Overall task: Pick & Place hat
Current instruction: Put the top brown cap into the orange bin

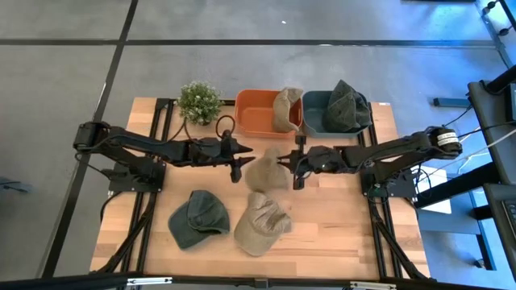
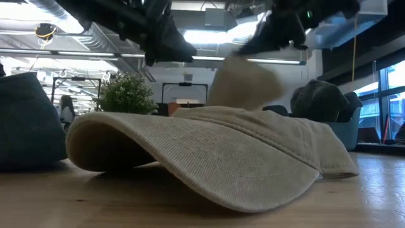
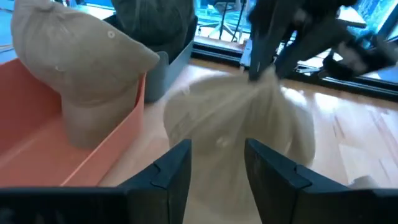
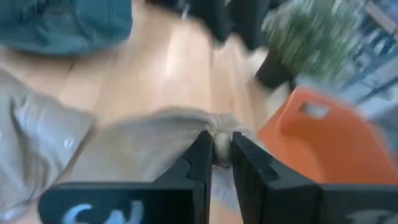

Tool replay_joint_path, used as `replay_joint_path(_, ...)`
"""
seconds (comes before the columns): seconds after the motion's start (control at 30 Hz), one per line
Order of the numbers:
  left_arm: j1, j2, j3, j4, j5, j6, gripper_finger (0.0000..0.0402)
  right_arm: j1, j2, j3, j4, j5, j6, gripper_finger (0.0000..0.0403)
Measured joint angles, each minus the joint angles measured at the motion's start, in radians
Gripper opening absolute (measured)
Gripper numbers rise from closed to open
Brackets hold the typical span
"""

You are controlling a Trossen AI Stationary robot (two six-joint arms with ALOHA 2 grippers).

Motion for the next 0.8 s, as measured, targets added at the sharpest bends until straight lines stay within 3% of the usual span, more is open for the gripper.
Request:
replay_joint_path(0.3, -0.016, 0.008, -0.033, -0.014, -0.010, -0.025, 0.0144, -0.069, 0.011, 0.357, -0.288, -0.001, -0.221, 0.0047)
replay_joint_path(0.43, -0.020, 0.009, -0.043, -0.014, -0.032, -0.053, 0.0145, -0.139, 0.024, 0.487, -0.335, -0.001, -0.288, 0.0047)
replay_joint_path(0.57, -0.033, 0.009, -0.043, -0.012, -0.034, -0.045, 0.0144, -0.228, 0.028, 0.547, -0.336, -0.010, -0.308, 0.0047)
replay_joint_path(0.8, -0.047, 0.009, -0.043, -0.013, -0.034, -0.045, 0.0145, -0.400, 0.054, 0.550, -0.321, -0.144, -0.282, 0.0047)
